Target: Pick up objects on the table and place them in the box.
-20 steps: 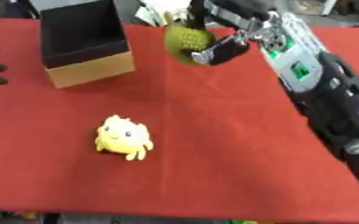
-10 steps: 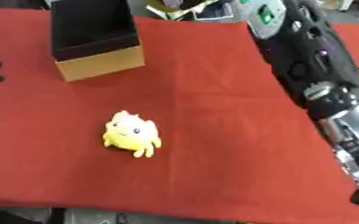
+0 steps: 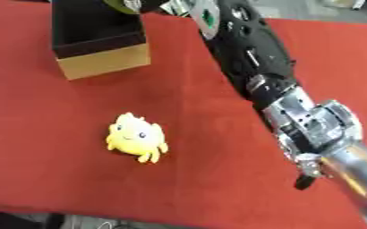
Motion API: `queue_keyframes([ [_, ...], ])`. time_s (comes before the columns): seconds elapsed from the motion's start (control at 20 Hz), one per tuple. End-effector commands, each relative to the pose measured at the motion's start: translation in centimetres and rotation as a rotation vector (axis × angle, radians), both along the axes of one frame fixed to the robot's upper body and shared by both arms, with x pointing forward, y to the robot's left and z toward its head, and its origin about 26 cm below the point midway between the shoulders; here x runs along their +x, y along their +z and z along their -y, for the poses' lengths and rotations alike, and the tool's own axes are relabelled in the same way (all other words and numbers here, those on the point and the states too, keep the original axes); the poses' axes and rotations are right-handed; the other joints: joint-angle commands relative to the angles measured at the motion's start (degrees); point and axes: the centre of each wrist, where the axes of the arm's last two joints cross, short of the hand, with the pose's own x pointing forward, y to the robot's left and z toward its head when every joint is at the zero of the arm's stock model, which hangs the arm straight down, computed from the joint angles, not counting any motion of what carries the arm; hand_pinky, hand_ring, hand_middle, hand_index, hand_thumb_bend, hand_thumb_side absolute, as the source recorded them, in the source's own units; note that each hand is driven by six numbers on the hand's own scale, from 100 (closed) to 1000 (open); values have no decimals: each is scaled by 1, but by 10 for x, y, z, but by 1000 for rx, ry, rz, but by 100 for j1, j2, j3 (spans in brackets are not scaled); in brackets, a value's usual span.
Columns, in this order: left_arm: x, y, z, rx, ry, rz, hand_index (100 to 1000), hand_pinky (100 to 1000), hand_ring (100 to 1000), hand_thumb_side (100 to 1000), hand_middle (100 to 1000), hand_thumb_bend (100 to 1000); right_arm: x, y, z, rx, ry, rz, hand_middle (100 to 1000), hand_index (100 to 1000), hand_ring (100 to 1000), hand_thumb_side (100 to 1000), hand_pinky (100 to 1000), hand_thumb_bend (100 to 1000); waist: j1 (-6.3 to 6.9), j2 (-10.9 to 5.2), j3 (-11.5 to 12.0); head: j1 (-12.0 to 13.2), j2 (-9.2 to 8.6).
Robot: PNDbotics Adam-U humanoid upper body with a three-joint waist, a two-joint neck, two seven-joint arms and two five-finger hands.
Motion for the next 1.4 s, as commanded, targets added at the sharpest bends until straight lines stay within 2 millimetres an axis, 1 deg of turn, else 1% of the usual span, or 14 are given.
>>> queue_keyframes([
  [0.05,-2,8,5,-1,-30,28,791,607,662,575,719,421,0,16,-6,-5,-41,94,874,946,826,302,801,621,43,-94,-4,-100,-51],
  [0.1,-2,8,5,0,-31,26,792,606,662,575,719,421,-1,16,-9,-20,-61,102,914,971,855,321,820,648,51,-94,-15,-104,-44],
  [0.2,-2,7,5,2,-30,23,792,607,662,576,719,420,-2,17,-13,-29,-97,129,950,988,875,344,827,686,63,-94,-38,-105,-36],
  [0.3,-2,6,4,3,-28,20,792,606,662,576,719,420,-4,16,-15,-27,-126,156,956,989,876,355,825,689,74,-96,-76,-91,-32],
  [0.45,-2,3,1,7,-16,10,791,606,662,577,719,420,-5,12,-14,2,-124,149,924,975,849,331,798,668,98,-118,-192,-37,-5],
  [0.55,-2,-1,-3,11,2,0,791,606,662,578,718,420,-6,9,-11,29,-80,91,899,964,832,321,785,648,116,-155,-327,30,43],
  [0.6,-2,-2,-5,14,12,-5,790,605,662,579,718,420,-8,10,-10,33,-52,62,868,949,809,311,777,627,123,-176,-397,68,69],
  [0.65,-3,-5,-8,17,27,-11,790,605,662,579,718,420,-11,10,-9,21,-20,34,863,946,800,300,770,609,130,-205,-489,120,106],
  [0.75,-3,-11,-16,25,63,-30,790,605,661,580,718,419,-17,10,-7,-26,45,-6,843,931,793,298,772,601,146,-273,-690,248,178],
  [0.95,-4,-15,-28,29,123,-36,790,606,662,577,718,417,-36,8,0,-138,143,-79,821,924,785,292,773,578,171,-364,-1035,428,209],
  [1.1,-5,-15,-35,24,161,-30,790,606,662,575,718,416,-48,1,8,-189,187,-177,797,903,771,285,768,562,195,-409,-1201,525,211],
  [1.2,-6,-14,-39,18,183,-27,790,606,662,573,717,416,-54,-9,10,-217,229,-262,790,898,764,284,762,552,215,-426,-1286,552,211],
  [1.3,-6,-14,-42,12,198,-25,790,605,661,573,717,417,-61,-19,7,-248,287,-356,801,907,769,293,760,557,241,-431,-1344,563,211],
  [1.4,-6,-14,-42,13,202,-26,790,605,661,574,717,417,-68,-27,-1,-289,351,-437,823,924,786,298,767,554,262,-431,-1376,574,211],
])
